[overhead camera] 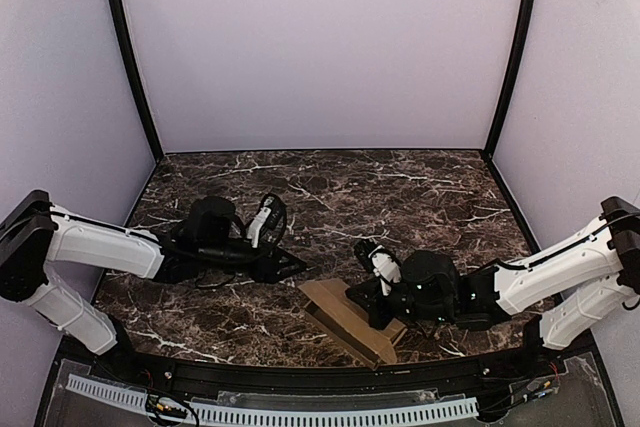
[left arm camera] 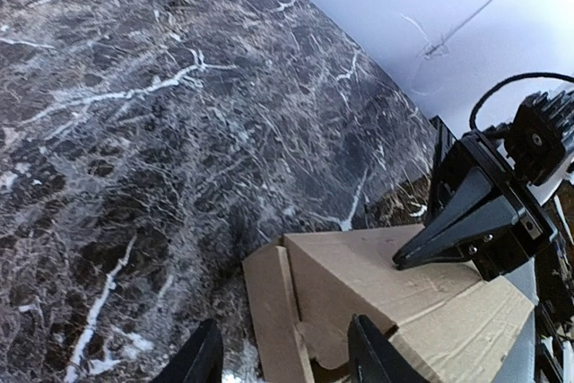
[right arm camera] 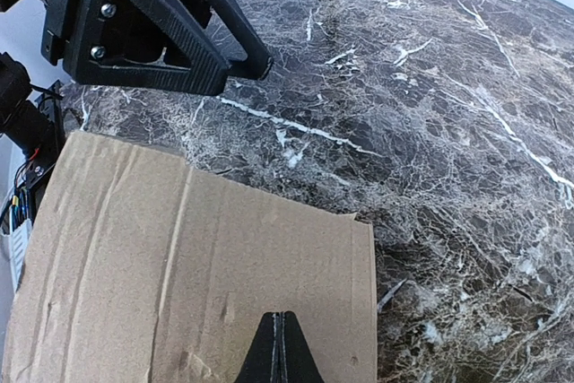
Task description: Fold the paper box
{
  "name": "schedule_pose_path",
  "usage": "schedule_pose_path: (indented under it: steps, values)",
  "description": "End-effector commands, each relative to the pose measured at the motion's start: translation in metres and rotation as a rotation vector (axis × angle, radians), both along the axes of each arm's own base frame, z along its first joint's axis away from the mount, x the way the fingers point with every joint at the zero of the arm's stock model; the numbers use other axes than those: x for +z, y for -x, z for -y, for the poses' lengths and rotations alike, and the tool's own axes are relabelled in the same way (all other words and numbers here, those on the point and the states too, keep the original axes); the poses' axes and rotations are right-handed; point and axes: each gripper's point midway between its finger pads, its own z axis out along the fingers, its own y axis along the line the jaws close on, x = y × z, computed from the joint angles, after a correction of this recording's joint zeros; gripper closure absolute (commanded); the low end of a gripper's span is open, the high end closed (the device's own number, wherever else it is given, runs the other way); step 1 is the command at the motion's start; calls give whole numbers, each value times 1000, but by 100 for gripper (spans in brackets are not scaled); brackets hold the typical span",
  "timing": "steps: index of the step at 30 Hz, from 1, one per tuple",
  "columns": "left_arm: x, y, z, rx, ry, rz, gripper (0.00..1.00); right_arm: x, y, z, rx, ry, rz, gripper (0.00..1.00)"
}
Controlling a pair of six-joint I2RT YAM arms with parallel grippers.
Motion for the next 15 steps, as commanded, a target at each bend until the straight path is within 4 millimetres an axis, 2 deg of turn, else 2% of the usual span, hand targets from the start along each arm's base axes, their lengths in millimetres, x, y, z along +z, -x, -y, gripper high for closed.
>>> schedule_pose_path:
  steps: [1, 10, 15]
  values:
    - [-3, 24, 4, -128, -41, -133, 51, 1, 6, -3, 29, -7, 18, 100]
    - [7, 46, 18, -270, -33, -334, 47, -1, 6, -3, 26, -1, 23, 100]
    - [-7, 52, 19, -291, -104, -436, 47, -3, 6, -3, 27, 7, 28, 100]
